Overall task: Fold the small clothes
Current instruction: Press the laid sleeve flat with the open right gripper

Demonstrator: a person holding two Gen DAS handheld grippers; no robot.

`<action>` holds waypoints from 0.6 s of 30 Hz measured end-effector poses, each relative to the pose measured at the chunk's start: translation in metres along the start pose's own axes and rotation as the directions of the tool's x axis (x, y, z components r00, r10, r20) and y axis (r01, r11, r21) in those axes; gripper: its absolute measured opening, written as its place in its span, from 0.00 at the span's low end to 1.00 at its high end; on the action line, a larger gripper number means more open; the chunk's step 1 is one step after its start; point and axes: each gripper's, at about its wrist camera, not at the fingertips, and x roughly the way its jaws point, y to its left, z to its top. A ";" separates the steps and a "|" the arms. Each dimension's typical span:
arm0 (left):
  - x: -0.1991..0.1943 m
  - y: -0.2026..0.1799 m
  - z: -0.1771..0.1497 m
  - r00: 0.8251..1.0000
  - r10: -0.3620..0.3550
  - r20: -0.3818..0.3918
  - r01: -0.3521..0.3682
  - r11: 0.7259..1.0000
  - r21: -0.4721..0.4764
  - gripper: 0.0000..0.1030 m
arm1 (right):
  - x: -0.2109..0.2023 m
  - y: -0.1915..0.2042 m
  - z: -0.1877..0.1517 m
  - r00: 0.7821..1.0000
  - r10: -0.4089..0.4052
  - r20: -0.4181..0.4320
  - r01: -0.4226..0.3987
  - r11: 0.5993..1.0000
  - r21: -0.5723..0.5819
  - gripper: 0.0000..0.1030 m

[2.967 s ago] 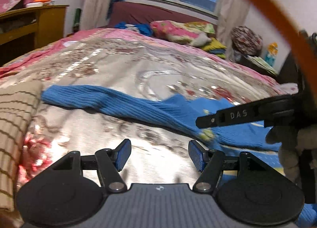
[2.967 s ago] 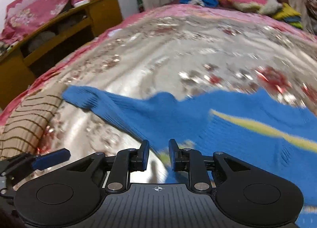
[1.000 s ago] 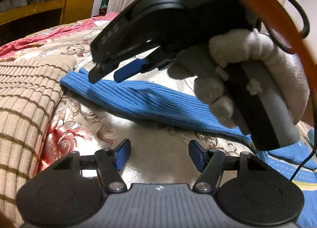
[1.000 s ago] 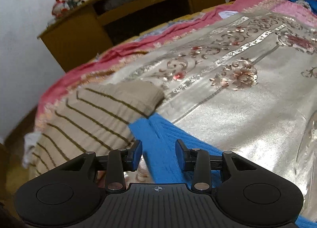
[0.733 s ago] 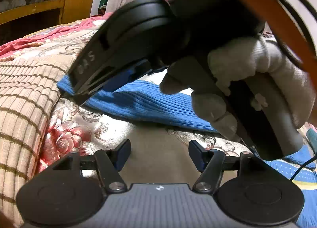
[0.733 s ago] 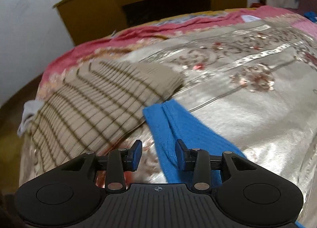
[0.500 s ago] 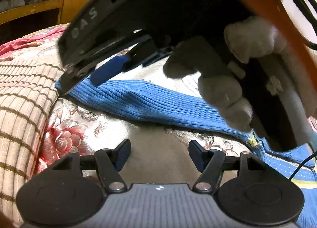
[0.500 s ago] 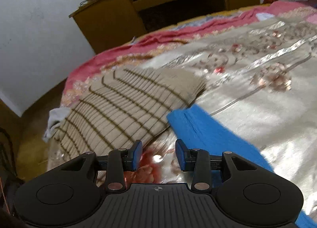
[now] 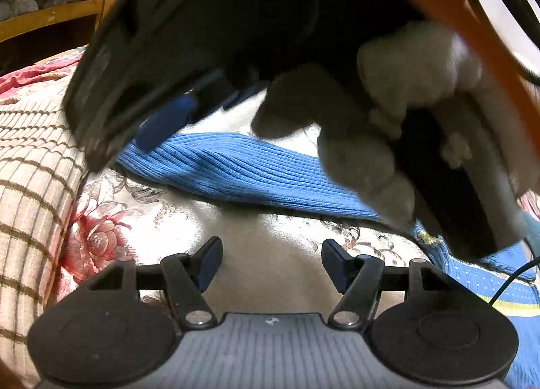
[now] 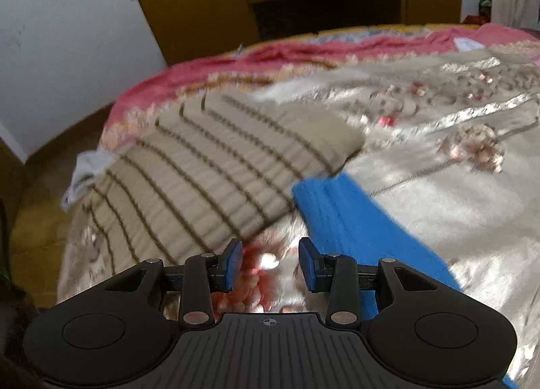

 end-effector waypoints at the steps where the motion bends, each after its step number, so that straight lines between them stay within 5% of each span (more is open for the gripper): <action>1: 0.000 0.000 0.000 1.000 0.000 0.000 0.000 1.000 0.000 0.67 | -0.001 -0.003 0.001 0.999 -0.034 0.006 0.034 0.999 0.008 0.36; 6: 0.000 0.000 -0.002 1.000 0.001 0.000 -0.001 1.000 0.003 0.68 | 0.012 -0.020 -0.003 0.990 -0.132 -0.046 0.135 0.988 0.070 0.36; 10: 0.000 -0.002 -0.003 1.000 0.000 0.000 0.000 1.000 0.008 0.68 | 0.013 -0.025 -0.007 0.997 0.009 -0.075 0.001 0.990 0.144 0.38; 13: 0.002 -0.003 -0.002 1.000 -0.001 -0.002 0.001 1.000 0.007 0.68 | -0.003 -0.027 -0.004 0.991 0.131 -0.015 -0.125 0.973 0.195 0.37; 18: 0.006 -0.002 -0.002 1.000 0.001 -0.001 -0.001 1.000 0.009 0.70 | -0.017 -0.026 0.002 1.000 -0.001 0.022 -0.003 0.989 0.150 0.37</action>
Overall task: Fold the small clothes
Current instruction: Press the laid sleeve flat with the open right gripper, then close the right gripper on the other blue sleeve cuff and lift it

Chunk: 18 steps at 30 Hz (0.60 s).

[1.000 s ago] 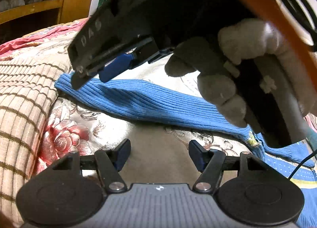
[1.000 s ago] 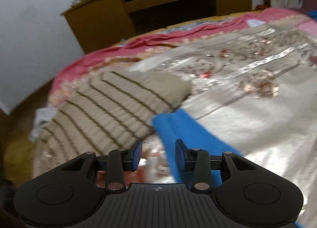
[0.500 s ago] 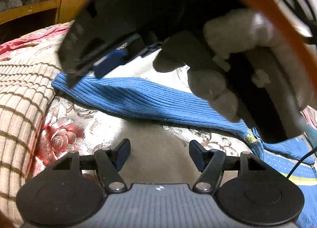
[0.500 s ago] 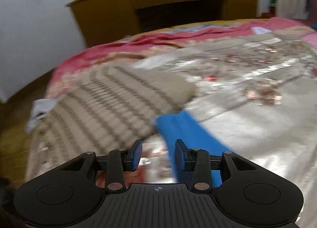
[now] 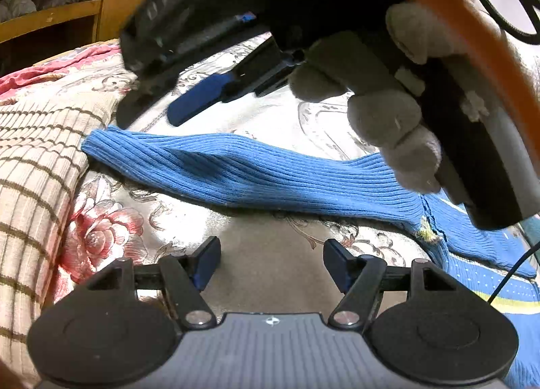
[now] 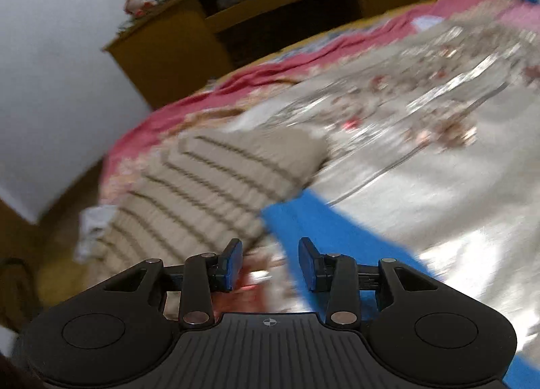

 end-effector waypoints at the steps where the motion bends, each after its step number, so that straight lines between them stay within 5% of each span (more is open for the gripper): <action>1: 0.000 0.000 0.000 1.000 0.000 0.000 0.000 1.000 0.001 0.70 | 0.001 0.002 -0.001 1.000 -0.011 -0.002 0.011 1.000 -0.014 0.38; 6: 0.000 -0.004 -0.001 1.000 -0.008 -0.001 0.008 1.000 0.008 0.71 | 0.014 0.023 -0.013 0.999 -0.012 -0.039 0.008 0.994 -0.113 0.36; 15: 0.007 -0.009 -0.004 1.000 -0.013 -0.002 0.013 1.000 0.026 0.71 | 0.052 0.039 -0.010 0.980 -0.183 -0.077 0.164 0.965 -0.207 0.32; 18: 0.007 -0.010 -0.005 1.000 -0.017 -0.003 0.017 0.999 0.028 0.71 | 0.060 0.043 -0.011 0.971 -0.226 -0.080 0.203 0.953 -0.224 0.21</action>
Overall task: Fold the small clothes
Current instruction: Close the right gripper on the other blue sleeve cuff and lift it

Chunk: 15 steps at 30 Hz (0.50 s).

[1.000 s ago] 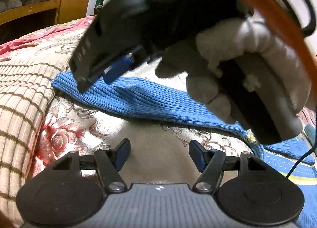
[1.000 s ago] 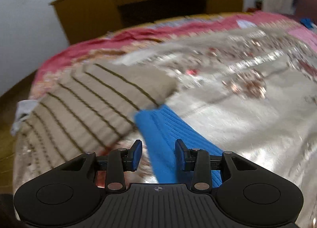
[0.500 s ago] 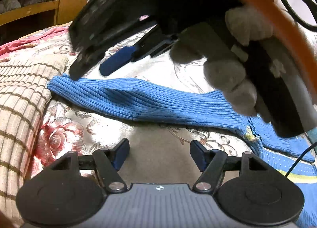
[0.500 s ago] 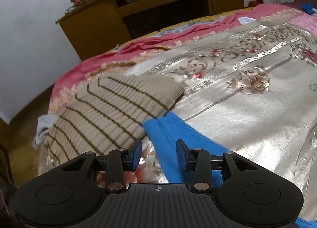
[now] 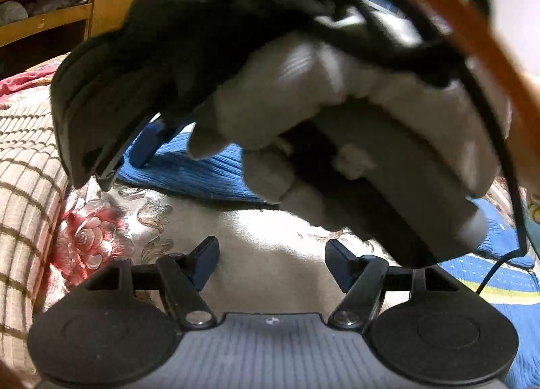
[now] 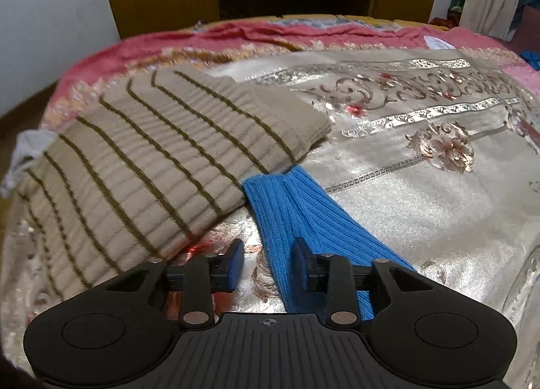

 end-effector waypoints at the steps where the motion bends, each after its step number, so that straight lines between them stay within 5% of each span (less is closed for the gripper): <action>1: 0.000 -0.001 -0.001 1.000 -0.001 0.000 0.001 1.000 0.002 0.71 | 0.001 0.000 0.001 1.000 -0.012 -0.003 0.012 1.000 0.005 0.13; 9: -0.001 -0.002 -0.006 1.000 -0.016 0.001 0.016 1.000 0.008 0.71 | -0.050 -0.034 0.006 0.991 -0.030 0.128 0.005 0.982 0.191 0.05; 15: -0.003 -0.004 -0.008 0.999 -0.044 0.011 0.044 0.999 0.021 0.71 | -0.122 -0.083 -0.013 0.958 -0.133 0.255 0.028 0.926 0.377 0.05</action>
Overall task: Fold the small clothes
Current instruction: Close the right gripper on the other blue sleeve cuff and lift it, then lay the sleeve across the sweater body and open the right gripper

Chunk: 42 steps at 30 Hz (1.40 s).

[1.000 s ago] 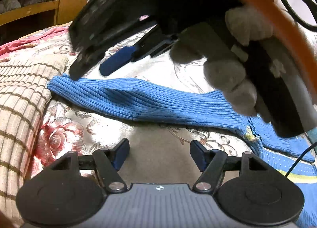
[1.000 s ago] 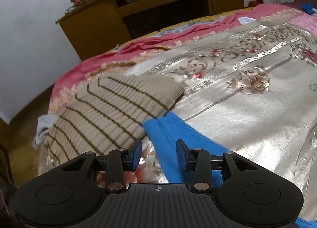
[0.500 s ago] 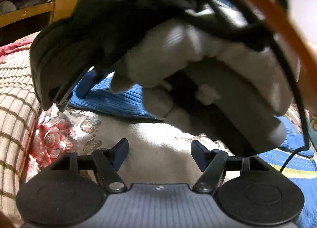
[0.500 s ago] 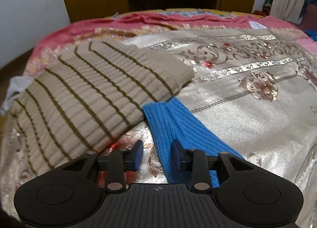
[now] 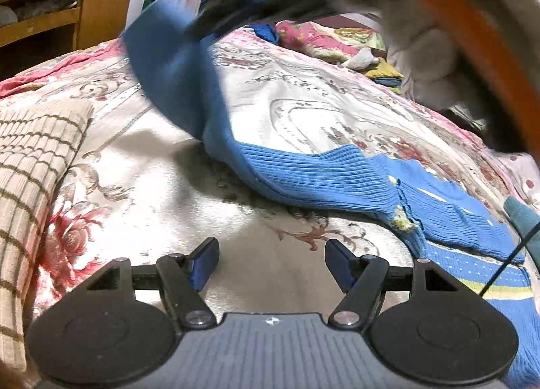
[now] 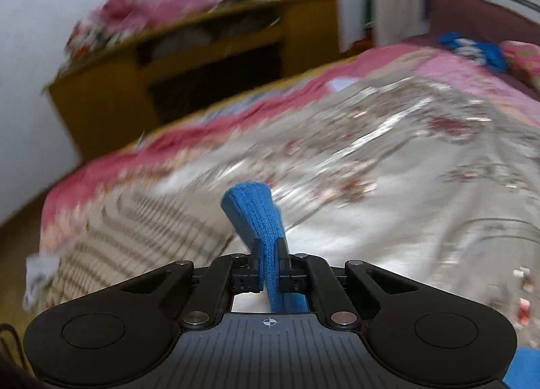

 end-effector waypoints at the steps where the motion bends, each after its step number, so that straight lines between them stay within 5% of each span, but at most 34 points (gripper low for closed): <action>1: 0.000 -0.001 -0.001 1.000 -0.003 0.002 0.003 1.000 0.005 0.71 | -0.013 -0.010 0.000 1.000 -0.013 0.023 0.012 0.999 0.034 0.05; 7: -0.008 -0.015 0.002 1.000 -0.012 0.028 0.010 0.999 0.052 0.71 | -0.093 -0.064 -0.015 0.986 -0.104 0.133 0.078 0.979 0.186 0.04; 14: -0.010 -0.034 0.001 0.999 -0.032 0.031 0.028 0.994 0.106 0.71 | -0.194 -0.134 -0.072 0.937 -0.263 0.229 0.158 0.906 0.393 0.04; 19: -0.015 -0.057 -0.008 0.997 -0.067 0.034 0.059 0.982 0.181 0.72 | -0.248 -0.188 -0.155 0.896 -0.388 0.217 0.212 0.802 0.559 0.04; 24: -0.013 -0.083 -0.025 0.996 -0.084 -0.003 0.082 0.962 0.261 0.72 | -0.251 -0.241 -0.254 0.874 -0.478 0.086 0.285 0.647 0.707 0.05; 28: -0.010 -0.101 -0.038 0.996 -0.070 -0.054 0.082 0.961 0.264 0.72 | -0.249 -0.262 -0.310 0.884 -0.465 0.051 0.245 0.552 0.797 0.12; 34: -0.018 -0.131 -0.034 0.997 -0.048 -0.052 0.064 0.934 0.350 0.72 | -0.264 -0.277 -0.336 0.894 -0.423 0.149 0.119 0.544 0.831 0.18; 37: -0.020 -0.148 -0.026 0.998 -0.042 -0.036 0.053 0.914 0.402 0.72 | -0.261 -0.284 -0.342 0.897 -0.405 0.175 0.067 0.518 0.853 0.29; 42: -0.013 -0.170 -0.017 0.999 -0.044 -0.025 0.051 0.893 0.448 0.72 | -0.247 -0.299 -0.345 0.908 -0.378 0.179 0.012 0.453 0.892 0.30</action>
